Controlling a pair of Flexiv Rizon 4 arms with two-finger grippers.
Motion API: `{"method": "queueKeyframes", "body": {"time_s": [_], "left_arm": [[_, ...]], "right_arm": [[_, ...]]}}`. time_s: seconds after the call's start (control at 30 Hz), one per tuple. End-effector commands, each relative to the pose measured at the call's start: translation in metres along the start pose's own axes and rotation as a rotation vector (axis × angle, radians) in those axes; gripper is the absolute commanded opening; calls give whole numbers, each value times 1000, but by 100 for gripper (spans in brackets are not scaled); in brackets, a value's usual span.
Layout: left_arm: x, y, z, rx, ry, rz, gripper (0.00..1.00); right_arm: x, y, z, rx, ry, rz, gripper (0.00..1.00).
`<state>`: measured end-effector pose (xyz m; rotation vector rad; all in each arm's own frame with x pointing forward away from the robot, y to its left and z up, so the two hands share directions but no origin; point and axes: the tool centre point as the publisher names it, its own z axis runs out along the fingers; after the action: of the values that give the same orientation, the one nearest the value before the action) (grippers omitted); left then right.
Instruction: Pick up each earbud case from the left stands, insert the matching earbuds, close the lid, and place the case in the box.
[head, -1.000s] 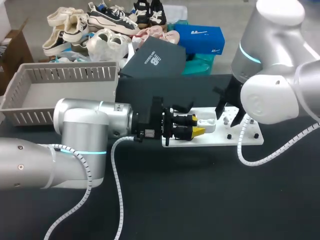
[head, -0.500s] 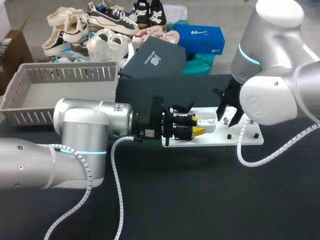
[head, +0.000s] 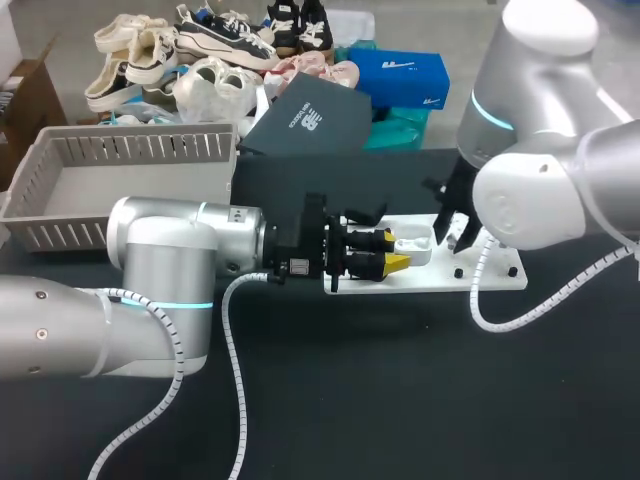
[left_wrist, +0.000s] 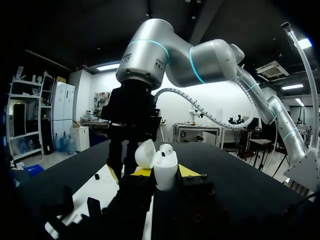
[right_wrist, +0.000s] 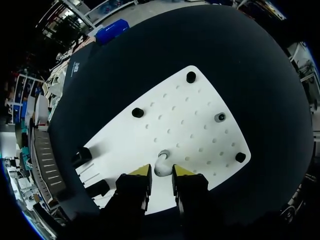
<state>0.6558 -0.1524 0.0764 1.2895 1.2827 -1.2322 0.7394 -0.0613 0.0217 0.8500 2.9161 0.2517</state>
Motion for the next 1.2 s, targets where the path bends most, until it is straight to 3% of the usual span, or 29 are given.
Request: {"method": "queueKeyframes", "body": {"time_s": [0.03, 0.47, 0.6, 0.7, 0.77, 0.9, 1.0, 1.2], "left_arm": [[1, 2, 0, 4, -1, 0, 0], [1, 2, 0, 4, -1, 0, 0], [1, 2, 0, 4, -1, 0, 0], [1, 2, 0, 4, -1, 0, 0], [1, 2, 0, 4, -1, 0, 0], [1, 2, 0, 4, -1, 0, 0], [1, 2, 0, 4, -1, 0, 0], [1, 2, 0, 4, -1, 0, 0]], "right_arm": [[-1, 1, 2, 7, 0, 0, 23], [-6, -3, 0, 15, -12, 7, 31], [-6, -3, 0, 13, -12, 9, 28], [-7, -3, 0, 13, -11, 5, 23], [-6, -3, 0, 14, -9, 3, 14], [-5, -2, 0, 17, -8, -5, 14], [-5, -2, 0, 18, -5, -5, 0], [-4, -3, -1, 17, -2, -7, 0]]}}
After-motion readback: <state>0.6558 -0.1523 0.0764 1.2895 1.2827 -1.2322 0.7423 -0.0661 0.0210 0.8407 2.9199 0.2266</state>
